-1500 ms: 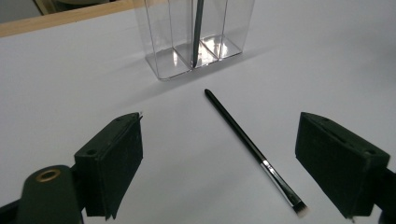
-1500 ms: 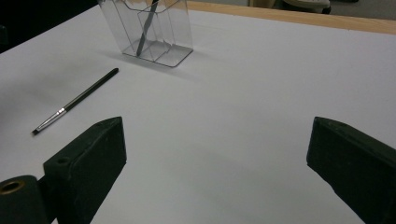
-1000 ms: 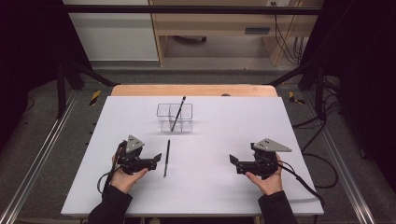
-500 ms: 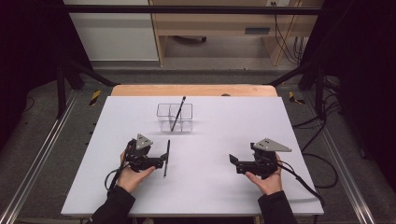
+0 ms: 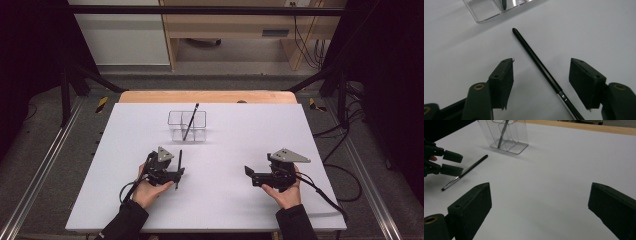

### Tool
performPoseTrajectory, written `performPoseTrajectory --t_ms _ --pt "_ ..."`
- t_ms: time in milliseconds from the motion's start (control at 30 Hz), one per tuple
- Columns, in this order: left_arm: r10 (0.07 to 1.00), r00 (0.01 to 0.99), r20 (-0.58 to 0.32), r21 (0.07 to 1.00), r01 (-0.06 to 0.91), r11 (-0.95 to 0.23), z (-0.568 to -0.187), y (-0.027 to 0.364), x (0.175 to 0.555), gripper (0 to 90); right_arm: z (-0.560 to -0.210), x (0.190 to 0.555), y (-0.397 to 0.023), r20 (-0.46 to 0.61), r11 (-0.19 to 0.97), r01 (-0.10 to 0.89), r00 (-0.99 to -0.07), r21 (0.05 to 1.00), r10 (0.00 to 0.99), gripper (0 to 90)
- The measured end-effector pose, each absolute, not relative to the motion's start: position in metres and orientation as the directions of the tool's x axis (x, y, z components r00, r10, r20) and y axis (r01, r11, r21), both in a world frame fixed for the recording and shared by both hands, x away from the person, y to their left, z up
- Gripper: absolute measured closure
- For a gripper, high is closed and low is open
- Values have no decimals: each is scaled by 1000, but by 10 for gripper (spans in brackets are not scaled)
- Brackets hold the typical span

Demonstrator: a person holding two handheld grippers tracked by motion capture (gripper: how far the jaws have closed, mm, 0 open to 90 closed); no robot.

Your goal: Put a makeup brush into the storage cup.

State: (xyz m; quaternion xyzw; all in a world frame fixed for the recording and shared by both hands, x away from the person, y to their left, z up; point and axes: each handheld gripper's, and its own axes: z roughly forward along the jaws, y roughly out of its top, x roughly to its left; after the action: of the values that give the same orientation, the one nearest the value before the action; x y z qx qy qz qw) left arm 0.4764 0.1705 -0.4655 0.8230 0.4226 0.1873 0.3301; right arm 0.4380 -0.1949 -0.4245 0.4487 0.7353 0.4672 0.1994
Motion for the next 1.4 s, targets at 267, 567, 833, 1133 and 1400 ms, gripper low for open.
performPoseTrajectory --t_ms 267,567,833,1133,1400 --pt "811 585 -2 665 606 -436 -470 168 476 517 -425 438 -195 124 163 473 -519 866 846 56" --pt "803 596 4 654 605 -453 -470 166 473 650 -427 439 -193 120 172 481 -518 860 847 56" --pt "799 601 -11 644 616 -454 -469 166 472 746 -427 438 -193 122 171 479 -520 861 845 56" --pt "784 620 -22 633 616 -469 -468 168 473 772 -427 438 -193 119 173 479 -520 861 846 56" --pt "772 635 -29 629 612 -480 -467 168 472 793 -427 439 -192 122 174 481 -522 859 844 56"
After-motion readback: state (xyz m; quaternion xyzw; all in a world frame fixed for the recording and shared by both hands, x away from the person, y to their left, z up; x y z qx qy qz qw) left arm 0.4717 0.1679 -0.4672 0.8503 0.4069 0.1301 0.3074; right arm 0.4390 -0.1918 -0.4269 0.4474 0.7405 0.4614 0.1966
